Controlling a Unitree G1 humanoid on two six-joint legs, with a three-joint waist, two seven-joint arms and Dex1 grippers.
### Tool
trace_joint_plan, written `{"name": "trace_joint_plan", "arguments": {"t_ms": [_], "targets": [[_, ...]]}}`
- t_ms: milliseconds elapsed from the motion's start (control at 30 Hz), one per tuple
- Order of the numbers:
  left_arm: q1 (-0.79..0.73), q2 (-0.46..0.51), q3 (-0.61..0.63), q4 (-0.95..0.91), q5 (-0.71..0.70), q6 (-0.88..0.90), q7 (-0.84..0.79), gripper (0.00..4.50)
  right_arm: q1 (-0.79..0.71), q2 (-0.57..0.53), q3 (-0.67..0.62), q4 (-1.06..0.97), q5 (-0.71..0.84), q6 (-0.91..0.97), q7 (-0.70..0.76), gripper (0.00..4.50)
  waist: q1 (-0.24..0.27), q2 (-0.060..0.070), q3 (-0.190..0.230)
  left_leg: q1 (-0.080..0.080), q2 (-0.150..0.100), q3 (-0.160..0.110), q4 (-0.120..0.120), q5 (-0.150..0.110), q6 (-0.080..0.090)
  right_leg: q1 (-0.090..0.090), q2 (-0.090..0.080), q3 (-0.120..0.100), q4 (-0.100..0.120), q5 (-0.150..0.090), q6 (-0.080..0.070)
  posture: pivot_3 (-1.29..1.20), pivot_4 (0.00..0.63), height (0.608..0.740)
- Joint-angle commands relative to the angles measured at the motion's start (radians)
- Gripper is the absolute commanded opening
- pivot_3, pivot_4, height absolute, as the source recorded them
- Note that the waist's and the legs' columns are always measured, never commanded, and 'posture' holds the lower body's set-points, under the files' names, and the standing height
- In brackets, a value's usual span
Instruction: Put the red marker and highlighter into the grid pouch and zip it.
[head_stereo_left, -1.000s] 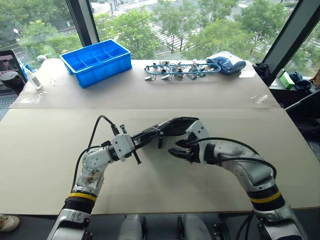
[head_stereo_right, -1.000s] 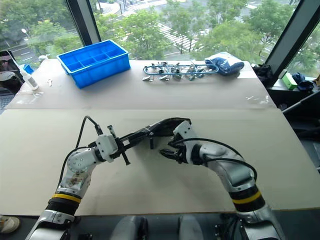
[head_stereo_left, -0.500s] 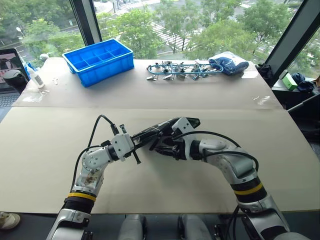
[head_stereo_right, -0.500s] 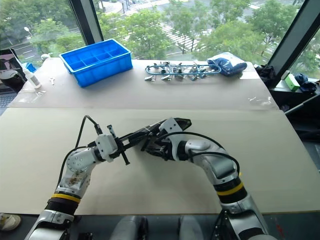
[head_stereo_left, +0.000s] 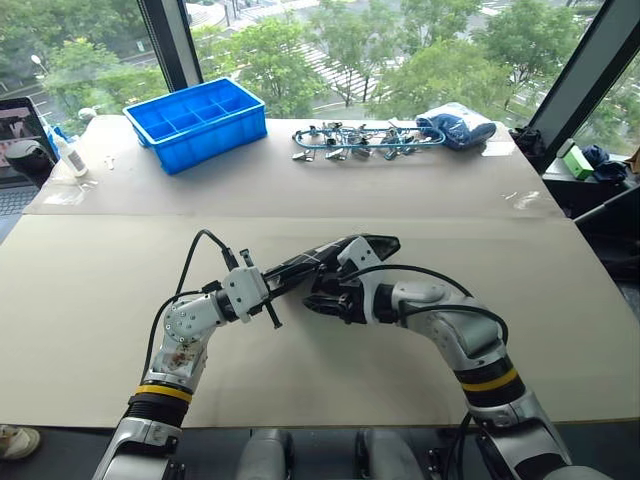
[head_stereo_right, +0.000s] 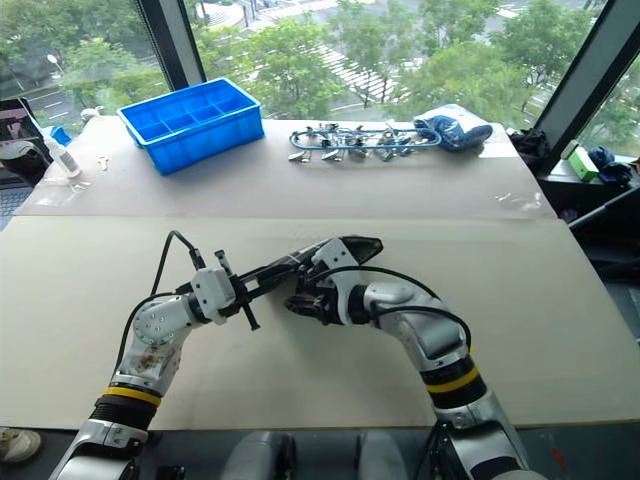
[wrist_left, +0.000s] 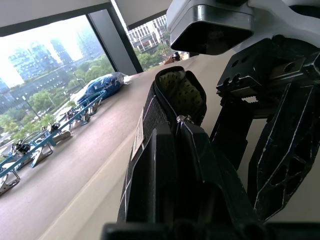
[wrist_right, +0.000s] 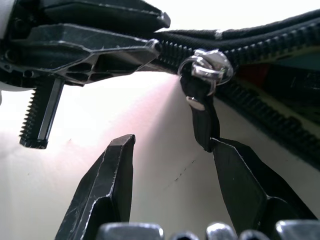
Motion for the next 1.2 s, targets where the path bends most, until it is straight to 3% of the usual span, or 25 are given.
{"name": "trace_joint_plan", "arguments": {"t_ms": [33, 67, 133, 300, 700, 867, 1200], "targets": [[-0.017, -0.004, 0.004, -0.026, -0.013, -0.011, 0.004, 0.00, -0.017, 0.003, -0.020, -0.007, -0.008, -0.029, -0.007, 2.69, 0.000, 0.000, 0.000, 0.000, 0.000, 0.000, 0.000, 0.000, 0.000, 0.000, 0.000, 0.000, 0.000, 0.000, 0.000, 0.00, 0.150, 0.740], [-0.017, -0.005, 0.004, -0.025, -0.012, -0.011, 0.004, 0.00, -0.019, 0.001, -0.024, -0.006, -0.009, -0.032, -0.008, 2.18, 0.000, 0.000, 0.000, 0.000, 0.000, 0.000, 0.000, 0.000, 0.000, 0.000, 0.000, 0.000, 0.000, 0.000, 0.000, 0.00, 0.150, 0.740], [-0.017, -0.006, 0.004, -0.025, -0.011, -0.012, 0.005, 0.00, -0.021, -0.003, -0.028, -0.008, -0.009, -0.037, -0.005, 1.75, 0.000, 0.000, 0.000, 0.000, 0.000, 0.000, 0.000, 0.000, 0.000, 0.000, 0.000, 0.000, 0.000, 0.000, 0.000, 0.00, 0.150, 0.740], [-0.019, -0.009, 0.003, -0.022, -0.011, -0.014, 0.005, 0.00, -0.015, -0.010, -0.033, -0.025, -0.005, -0.041, 0.003, 0.10, -0.002, 0.000, 0.000, 0.000, 0.000, 0.000, 0.000, 0.000, 0.000, 0.000, 0.000, 0.000, 0.000, 0.000, 0.000, 0.00, 0.150, 0.740], [-0.026, -0.012, 0.003, -0.009, -0.010, -0.019, 0.000, 0.00, 0.043, -0.110, -0.075, -0.110, 0.035, -0.021, 0.068, 0.10, 0.000, 0.000, 0.000, 0.000, 0.000, 0.000, 0.000, 0.000, 0.000, 0.000, 0.000, 0.000, 0.000, 0.000, 0.000, 0.00, 0.150, 0.740], [-0.029, -0.013, 0.002, -0.005, -0.010, -0.021, -0.003, 0.00, 0.105, -0.244, -0.128, -0.204, 0.090, 0.013, 0.143, 0.10, 0.005, 0.000, 0.000, 0.000, 0.000, -0.001, 0.000, 0.000, 0.000, 0.000, 0.000, -0.001, -0.001, 0.000, 0.000, 0.00, 0.150, 0.740], [-0.027, -0.012, -0.003, 0.003, -0.010, -0.029, -0.010, 0.00, 0.114, -0.445, -0.257, -0.099, 0.021, -0.068, 0.143, 0.10, 0.005, 0.000, 0.000, 0.000, 0.000, -0.001, 0.000, 0.000, 0.000, 0.000, 0.000, 0.000, -0.001, 0.000, 0.000, 0.00, 0.150, 0.740]]}}
